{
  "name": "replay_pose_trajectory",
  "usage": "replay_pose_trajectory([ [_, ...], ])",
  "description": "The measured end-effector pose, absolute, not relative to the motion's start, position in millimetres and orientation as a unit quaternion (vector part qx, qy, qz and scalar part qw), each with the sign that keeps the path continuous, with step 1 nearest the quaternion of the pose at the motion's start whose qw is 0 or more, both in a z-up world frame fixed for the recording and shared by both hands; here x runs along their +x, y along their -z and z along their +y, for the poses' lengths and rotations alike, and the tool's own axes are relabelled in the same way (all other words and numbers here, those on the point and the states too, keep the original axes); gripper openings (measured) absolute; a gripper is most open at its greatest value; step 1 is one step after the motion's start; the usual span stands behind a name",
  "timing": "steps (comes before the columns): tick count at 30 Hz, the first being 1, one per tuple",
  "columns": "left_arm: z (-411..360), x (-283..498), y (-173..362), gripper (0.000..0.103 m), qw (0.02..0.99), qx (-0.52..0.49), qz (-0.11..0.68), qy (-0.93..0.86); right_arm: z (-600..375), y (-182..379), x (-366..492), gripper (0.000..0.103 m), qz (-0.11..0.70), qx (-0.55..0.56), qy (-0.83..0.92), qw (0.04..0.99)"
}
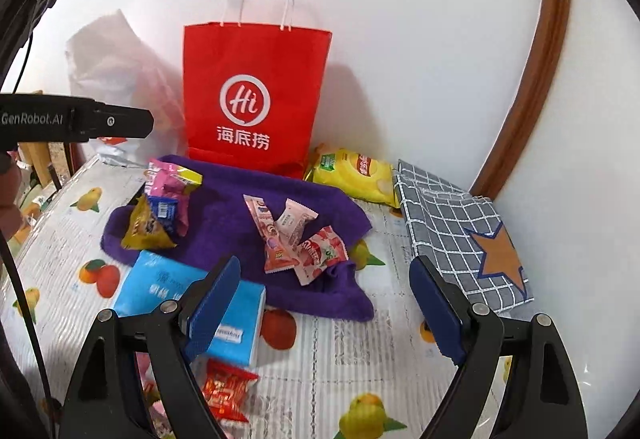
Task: Organize snacks
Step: 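Move both grippers toward the red packet and pink packet beside the tissue pack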
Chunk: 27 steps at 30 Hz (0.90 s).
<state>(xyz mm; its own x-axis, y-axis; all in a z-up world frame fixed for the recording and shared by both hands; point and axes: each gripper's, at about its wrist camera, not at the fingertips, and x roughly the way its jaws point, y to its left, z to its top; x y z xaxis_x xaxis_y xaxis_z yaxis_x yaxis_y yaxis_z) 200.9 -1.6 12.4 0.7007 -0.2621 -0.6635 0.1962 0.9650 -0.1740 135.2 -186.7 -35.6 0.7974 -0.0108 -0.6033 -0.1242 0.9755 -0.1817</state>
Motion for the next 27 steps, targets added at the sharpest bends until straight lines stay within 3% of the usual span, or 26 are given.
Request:
replay_pose_trajectory([
  [8,10.3,160.0,-5.5,0.064,0.923,-0.042,0.367,0.108,-193.9,42.8,104.0,0.086,0.302,-0.052,-0.069,0.949],
  [15,26.1,131.5,19.3,0.064,0.919,-0.037,0.385,0.084,-187.9,84.0,97.3,0.086,0.368,-0.029,-0.104,0.923],
  [20,43.8,115.6,42.8,0.068,0.912,-0.047,0.403,0.068,-182.4,127.5,97.5,0.073,0.413,-0.028,-0.116,0.903],
  [22,50.1,112.9,52.7,0.068,0.907,-0.049,0.414,0.061,-180.5,139.5,99.7,0.061,0.431,-0.027,-0.124,0.893],
  [27,60.2,109.1,68.4,0.068,0.901,-0.054,0.427,0.05,-178.8,160.1,106.1,0.058,0.451,-0.014,-0.134,0.882],
])
